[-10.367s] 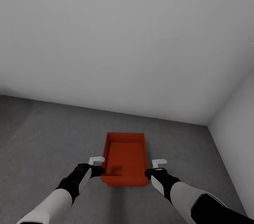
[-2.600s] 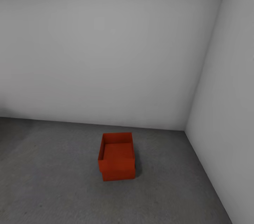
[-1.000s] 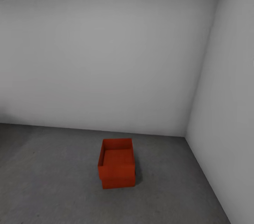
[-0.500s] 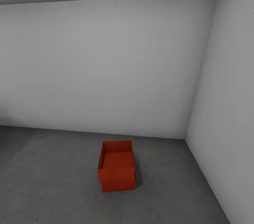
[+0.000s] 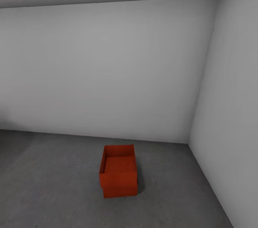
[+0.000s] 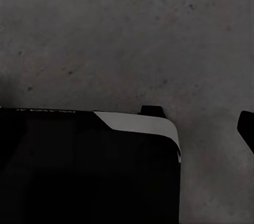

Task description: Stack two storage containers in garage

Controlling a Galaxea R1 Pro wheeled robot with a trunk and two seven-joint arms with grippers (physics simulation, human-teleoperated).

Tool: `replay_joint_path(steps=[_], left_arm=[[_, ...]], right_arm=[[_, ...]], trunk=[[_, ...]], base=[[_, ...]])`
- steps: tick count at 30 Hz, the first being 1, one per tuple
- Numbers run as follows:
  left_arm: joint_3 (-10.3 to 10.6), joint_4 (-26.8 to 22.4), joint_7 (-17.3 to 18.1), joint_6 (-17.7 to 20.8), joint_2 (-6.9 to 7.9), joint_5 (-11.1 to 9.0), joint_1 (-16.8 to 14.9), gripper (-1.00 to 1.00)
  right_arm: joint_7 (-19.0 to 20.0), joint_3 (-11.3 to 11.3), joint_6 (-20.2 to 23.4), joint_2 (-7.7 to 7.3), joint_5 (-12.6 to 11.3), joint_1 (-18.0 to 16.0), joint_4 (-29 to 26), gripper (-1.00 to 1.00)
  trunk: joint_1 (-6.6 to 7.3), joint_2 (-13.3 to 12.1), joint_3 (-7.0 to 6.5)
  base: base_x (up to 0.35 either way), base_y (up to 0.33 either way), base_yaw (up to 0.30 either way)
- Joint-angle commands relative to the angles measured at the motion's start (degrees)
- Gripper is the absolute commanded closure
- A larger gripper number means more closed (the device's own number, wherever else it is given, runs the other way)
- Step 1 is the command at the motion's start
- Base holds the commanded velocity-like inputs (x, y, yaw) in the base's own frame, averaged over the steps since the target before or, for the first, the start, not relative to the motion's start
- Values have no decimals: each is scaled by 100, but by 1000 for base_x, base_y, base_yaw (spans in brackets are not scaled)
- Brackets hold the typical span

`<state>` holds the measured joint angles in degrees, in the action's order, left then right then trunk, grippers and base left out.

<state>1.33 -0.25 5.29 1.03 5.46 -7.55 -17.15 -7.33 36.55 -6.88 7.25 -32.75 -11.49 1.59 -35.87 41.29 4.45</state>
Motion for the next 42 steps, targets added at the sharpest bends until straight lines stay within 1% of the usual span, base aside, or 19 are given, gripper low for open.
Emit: replay_joint_path(steps=[1,3,4,7,10,14,21,27,42], left_arm=[[16,-1,24,11,-2,-57,22,-100],[16,-1,27,11,-16,-52,73,-100],[16,-1,30,11,-46,-50,104,-100],[10,-1,32,11,-222,-53,214,-100],[8,-1,33,11,-292,-54,278,-100],[7,-1,33,5,-315,-52,373,-100],[13,-1,33,-4,-339,-45,414,-100],[16,-1,33,-8,-413,-29,491,-100],[16,-1,-18,-154,-414,-40,502,-100]], right_arm=[[-5,46,-27,5,-45,-7,17,-100],[-5,46,-25,5,-45,-6,17,-100],[-5,46,-25,4,-42,-7,17,-100],[-5,46,-24,4,-39,-5,17,-100],[-5,46,-24,4,-38,-7,17,-100],[-5,46,-24,4,-38,-9,17,-100],[-5,46,-24,1,-48,-8,17,-100],[-5,46,-24,-4,-42,-9,17,-100],[-5,46,-16,-5,-30,-10,17,-100]], trunk=[[-1,8,9],[-1,8,9],[-1,8,9],[-1,8,8],[-1,8,8],[-1,8,8],[-1,8,8],[-1,8,8],[-1,8,8]], base=[[0,0,0],[0,0,0],[0,0,0],[0,0,0],[0,0,0],[0,0,0],[0,0,0],[0,0,0],[0,0,0]])
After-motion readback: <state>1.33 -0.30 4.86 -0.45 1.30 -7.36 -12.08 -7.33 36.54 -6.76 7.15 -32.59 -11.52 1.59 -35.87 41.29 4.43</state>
